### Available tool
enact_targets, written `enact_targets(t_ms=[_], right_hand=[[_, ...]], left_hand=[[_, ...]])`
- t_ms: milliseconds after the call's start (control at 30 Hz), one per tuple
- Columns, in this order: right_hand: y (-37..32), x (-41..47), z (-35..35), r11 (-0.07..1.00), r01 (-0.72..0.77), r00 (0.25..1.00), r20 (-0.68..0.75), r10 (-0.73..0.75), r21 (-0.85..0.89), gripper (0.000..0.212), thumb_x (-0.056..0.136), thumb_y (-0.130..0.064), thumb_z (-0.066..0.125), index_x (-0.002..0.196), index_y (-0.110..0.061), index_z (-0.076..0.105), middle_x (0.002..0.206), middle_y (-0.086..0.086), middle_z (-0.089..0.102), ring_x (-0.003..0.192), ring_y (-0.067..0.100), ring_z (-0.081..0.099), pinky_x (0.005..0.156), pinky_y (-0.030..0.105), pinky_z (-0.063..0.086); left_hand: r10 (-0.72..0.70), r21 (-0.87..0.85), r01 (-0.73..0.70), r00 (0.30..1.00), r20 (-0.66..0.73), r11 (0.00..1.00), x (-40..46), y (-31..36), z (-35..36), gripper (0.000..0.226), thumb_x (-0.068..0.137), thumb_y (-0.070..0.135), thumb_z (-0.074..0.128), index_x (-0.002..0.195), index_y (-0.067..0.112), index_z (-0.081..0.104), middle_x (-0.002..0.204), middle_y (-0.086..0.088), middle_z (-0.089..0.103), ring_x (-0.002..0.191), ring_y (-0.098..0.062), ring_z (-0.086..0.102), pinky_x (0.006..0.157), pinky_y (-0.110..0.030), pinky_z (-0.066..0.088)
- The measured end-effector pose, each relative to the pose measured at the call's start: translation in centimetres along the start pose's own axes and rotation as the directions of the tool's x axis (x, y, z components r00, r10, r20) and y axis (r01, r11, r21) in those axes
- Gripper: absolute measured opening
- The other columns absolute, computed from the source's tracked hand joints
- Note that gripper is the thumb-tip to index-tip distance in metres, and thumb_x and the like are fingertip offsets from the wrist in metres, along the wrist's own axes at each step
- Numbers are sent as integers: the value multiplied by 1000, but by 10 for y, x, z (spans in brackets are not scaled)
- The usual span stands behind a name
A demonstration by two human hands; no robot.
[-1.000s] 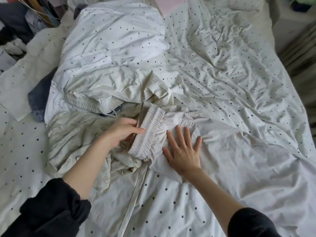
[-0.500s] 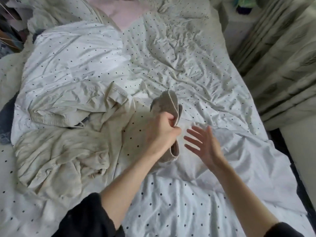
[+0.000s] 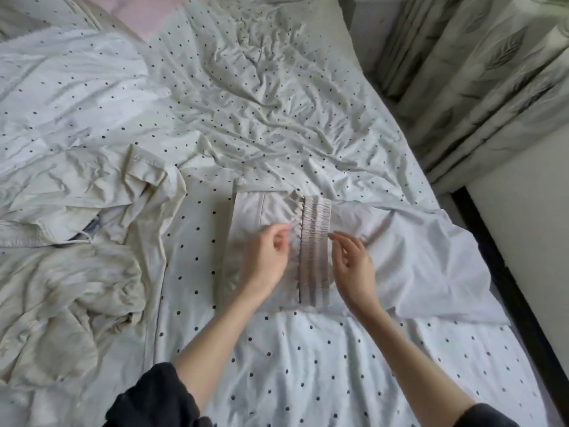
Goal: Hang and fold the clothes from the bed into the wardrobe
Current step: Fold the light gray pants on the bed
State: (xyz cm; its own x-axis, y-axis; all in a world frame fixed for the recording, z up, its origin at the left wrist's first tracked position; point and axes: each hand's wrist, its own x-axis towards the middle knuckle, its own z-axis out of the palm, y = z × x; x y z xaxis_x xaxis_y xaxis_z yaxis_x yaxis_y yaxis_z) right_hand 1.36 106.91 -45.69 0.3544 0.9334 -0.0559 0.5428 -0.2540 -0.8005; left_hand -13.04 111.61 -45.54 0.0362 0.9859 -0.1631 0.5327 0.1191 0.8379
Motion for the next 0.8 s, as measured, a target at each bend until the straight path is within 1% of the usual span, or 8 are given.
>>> enact_targets(t_ms=[67, 133, 200, 300, 367, 467, 633, 800], right_hand=[[-11, -9, 19, 969, 222, 975, 14, -221, -106, 31, 91, -21, 46, 104, -8, 71, 110, 8, 66, 102, 27, 62, 87, 25, 43], [-18, -12, 39, 938, 269, 963, 84, -256, -217, 33, 87, -23, 47, 111, -11, 67, 120, 10, 62, 108, 32, 58, 86, 35, 48], [-19, -9, 51, 932, 168, 972, 209, -103, -320, 42, 89, -19, 50, 131, -15, 52, 143, 13, 42, 127, 34, 43, 100, 43, 42], [-22, -3, 55, 914, -21, 939, 306, 157, -404, 53, 92, -18, 44, 144, -20, 30, 155, 5, 16, 139, 26, 21, 110, 42, 30], [-25, 1, 57, 917, -41, 938, 302, 173, -396, 58, 88, -13, 47, 143, -21, 30, 152, 6, 17, 137, 27, 22, 108, 39, 30], [-25, 5, 56, 949, -40, 920, 360, 157, -312, 64, 81, -4, 50, 142, -18, 33, 149, 15, 22, 135, 32, 26, 109, 31, 21], [-6, 25, 34, 975, -222, 900, 385, 205, 2, 49, 96, -11, 42, 144, -18, 38, 146, 7, 39, 128, 16, 42, 105, 22, 29], [9, 41, -6, 593, -653, 729, 601, 326, 471, 48, 101, -44, 26, 144, -23, 35, 143, -1, 43, 130, 10, 40, 108, 40, 29]], left_hand=[[-65, 18, 70, 980, -190, 997, 10, -21, -28, 22, 87, 4, 59, 109, 7, 63, 97, -4, 61, 83, -22, 59, 78, -26, 45], [-260, -16, 261, 947, -187, 965, 18, -37, -52, 37, 87, 15, 64, 122, 9, 53, 108, -6, 57, 94, -21, 57, 85, -27, 42], [-433, -142, 422, 899, -59, 895, 20, -48, -63, 49, 88, 27, 64, 130, 10, 44, 117, -3, 54, 102, -16, 53, 85, -24, 39], [-449, -222, 455, 890, 78, 863, 19, -54, -64, 52, 89, 33, 62, 132, 10, 44, 119, 1, 57, 105, -13, 54, 80, -21, 40], [-437, -233, 482, 872, 218, 845, 22, -57, -63, 45, 88, 31, 64, 127, 15, 48, 119, 2, 61, 103, -12, 59, 76, -25, 45], [-394, -144, 448, 871, 293, 882, 24, -54, -60, 24, 83, 13, 69, 104, 19, 58, 109, -5, 67, 96, -18, 63, 83, -33, 50], [-278, -157, 330, 918, 284, 931, 20, -19, -53, 20, 82, 5, 65, 91, 20, 55, 88, -1, 64, 79, -16, 58, 62, -28, 43], [-156, -156, 210, 941, 300, 965, 10, 34, -32, 33, 81, 9, 66, 110, 20, 53, 100, 2, 66, 93, -18, 62, 79, -36, 48]])
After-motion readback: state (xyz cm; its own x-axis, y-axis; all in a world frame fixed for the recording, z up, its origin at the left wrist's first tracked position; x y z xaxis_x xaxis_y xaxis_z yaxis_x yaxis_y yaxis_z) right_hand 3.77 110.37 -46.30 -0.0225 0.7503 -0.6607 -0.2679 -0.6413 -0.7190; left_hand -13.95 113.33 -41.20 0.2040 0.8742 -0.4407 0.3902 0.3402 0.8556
